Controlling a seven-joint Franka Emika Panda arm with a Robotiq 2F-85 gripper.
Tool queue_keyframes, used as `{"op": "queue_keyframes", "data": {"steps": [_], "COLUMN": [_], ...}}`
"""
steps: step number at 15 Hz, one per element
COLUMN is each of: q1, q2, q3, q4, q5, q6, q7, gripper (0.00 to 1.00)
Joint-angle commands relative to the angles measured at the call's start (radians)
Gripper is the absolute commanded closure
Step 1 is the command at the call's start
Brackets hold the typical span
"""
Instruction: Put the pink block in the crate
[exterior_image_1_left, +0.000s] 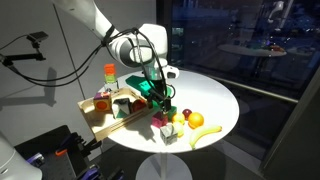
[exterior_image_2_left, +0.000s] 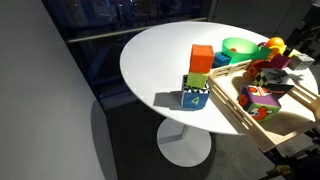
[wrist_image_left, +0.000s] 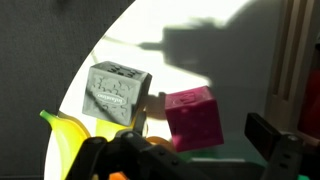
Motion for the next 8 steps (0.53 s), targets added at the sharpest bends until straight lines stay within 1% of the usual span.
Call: {"op": "queue_keyframes", "data": {"steps": [1,3,8], "q1": [-0.013,-0.013,-0.018], "q2": [0.002,0.002,0.022], "q3": [0.013,0.013,0.029], "q4": [0.001,0.001,-0.002], "q5": [-0.003,-0.003,0.026], "q6": [0.001,0.002,0.079], "q7": [0.003,0.003,-0.043], "gripper": [0.0,0.0,0.0]}}
